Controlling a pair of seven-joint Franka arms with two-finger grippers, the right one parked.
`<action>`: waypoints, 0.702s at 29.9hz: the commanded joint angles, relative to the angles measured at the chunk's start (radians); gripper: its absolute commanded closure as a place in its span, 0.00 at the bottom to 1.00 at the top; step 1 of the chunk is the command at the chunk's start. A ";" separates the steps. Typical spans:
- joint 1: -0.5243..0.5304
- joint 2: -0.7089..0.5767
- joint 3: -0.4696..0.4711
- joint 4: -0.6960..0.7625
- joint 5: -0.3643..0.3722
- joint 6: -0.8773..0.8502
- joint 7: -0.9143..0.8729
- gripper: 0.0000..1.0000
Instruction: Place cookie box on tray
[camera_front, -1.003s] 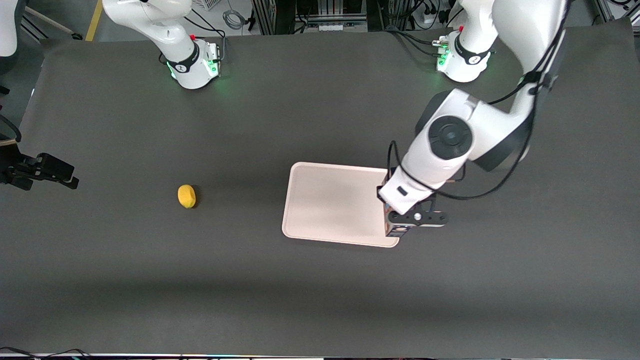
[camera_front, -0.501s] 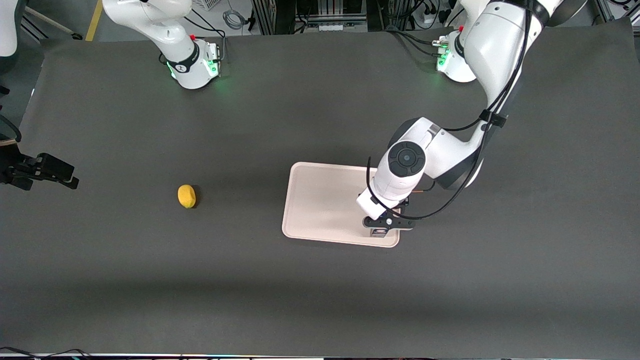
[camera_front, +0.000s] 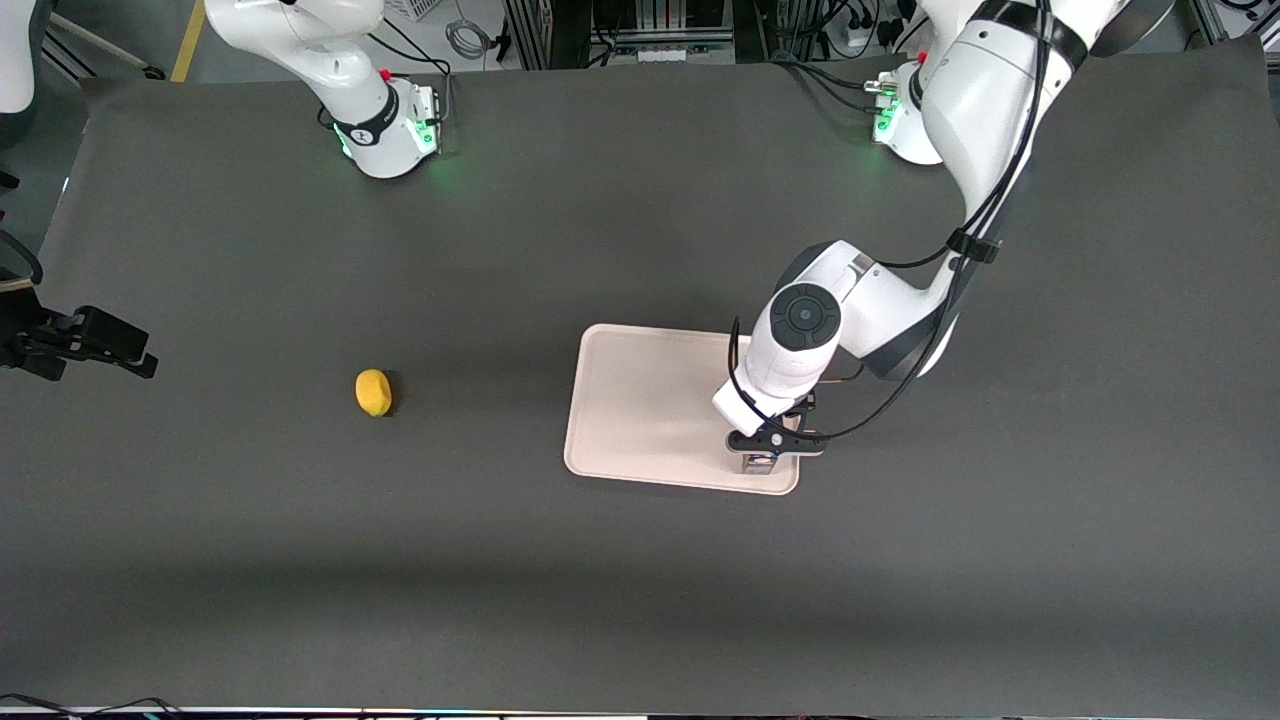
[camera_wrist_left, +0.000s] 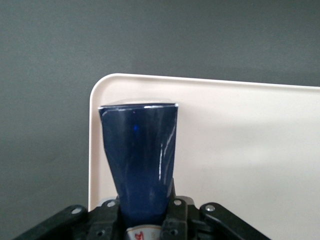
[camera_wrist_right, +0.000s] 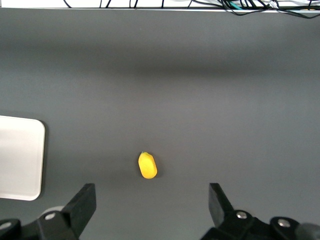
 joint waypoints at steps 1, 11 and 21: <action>-0.009 0.003 0.005 -0.004 0.033 0.014 -0.038 0.71; -0.009 0.017 0.005 -0.004 0.033 0.032 -0.039 0.64; -0.009 0.017 0.010 -0.003 0.029 0.040 -0.041 0.00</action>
